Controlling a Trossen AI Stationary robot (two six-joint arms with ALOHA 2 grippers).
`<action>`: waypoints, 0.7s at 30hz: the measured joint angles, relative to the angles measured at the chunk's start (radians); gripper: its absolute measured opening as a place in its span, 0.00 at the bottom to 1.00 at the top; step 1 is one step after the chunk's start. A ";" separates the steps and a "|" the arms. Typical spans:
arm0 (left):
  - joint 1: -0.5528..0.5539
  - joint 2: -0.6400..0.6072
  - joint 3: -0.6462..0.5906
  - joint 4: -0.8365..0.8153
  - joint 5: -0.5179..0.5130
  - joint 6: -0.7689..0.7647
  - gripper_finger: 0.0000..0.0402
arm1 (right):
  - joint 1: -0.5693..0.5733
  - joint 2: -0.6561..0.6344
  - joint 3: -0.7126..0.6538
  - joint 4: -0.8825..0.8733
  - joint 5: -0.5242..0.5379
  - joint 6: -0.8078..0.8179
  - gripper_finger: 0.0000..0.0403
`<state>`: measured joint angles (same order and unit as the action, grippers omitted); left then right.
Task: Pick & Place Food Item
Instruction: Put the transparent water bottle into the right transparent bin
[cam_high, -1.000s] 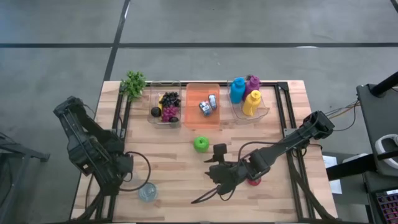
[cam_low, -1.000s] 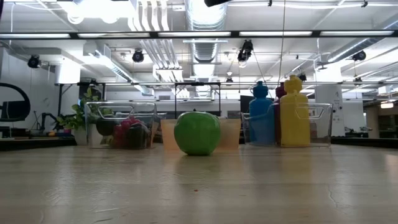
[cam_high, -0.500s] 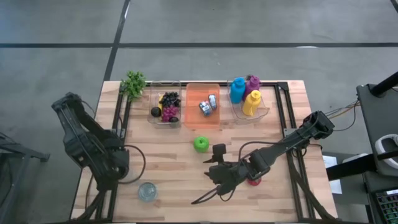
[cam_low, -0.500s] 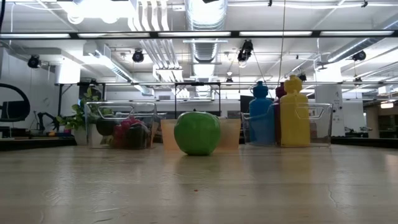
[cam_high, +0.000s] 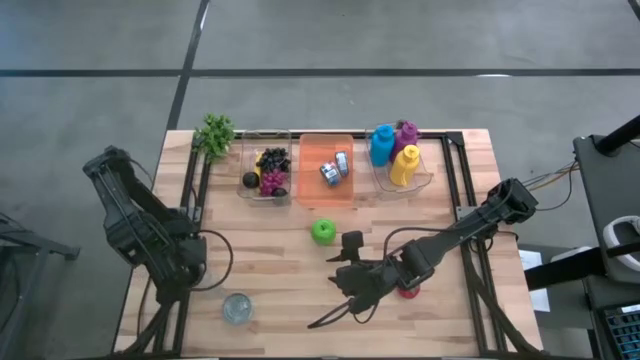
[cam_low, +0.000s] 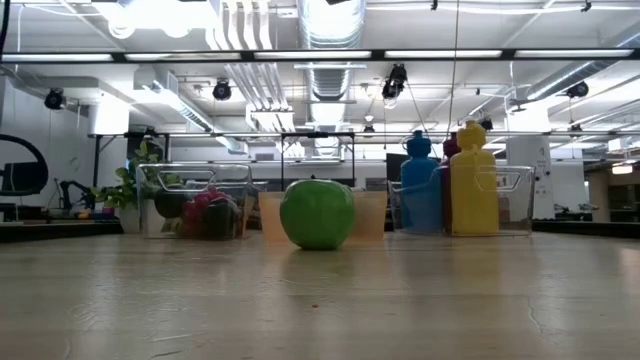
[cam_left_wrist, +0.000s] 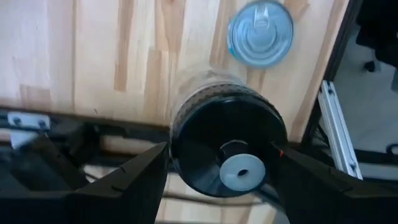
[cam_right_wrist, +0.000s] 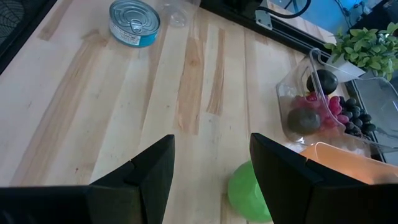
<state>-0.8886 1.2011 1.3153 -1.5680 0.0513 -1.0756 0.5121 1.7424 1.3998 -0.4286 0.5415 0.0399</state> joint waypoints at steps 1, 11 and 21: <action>0.000 -0.004 -0.002 -0.003 0.015 -0.003 0.67 | 0.000 0.000 0.000 0.000 0.000 0.000 0.51; 0.000 -0.028 -0.003 0.013 0.045 -0.007 0.63 | 0.000 0.000 0.010 0.001 0.001 -0.018 0.51; 0.000 -0.028 -0.007 0.035 0.043 -0.007 0.59 | 0.000 0.000 0.036 0.001 0.001 -0.023 0.51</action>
<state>-0.8883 1.1732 1.3083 -1.5335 0.0940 -1.0824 0.5121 1.7424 1.4356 -0.4278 0.5423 0.0174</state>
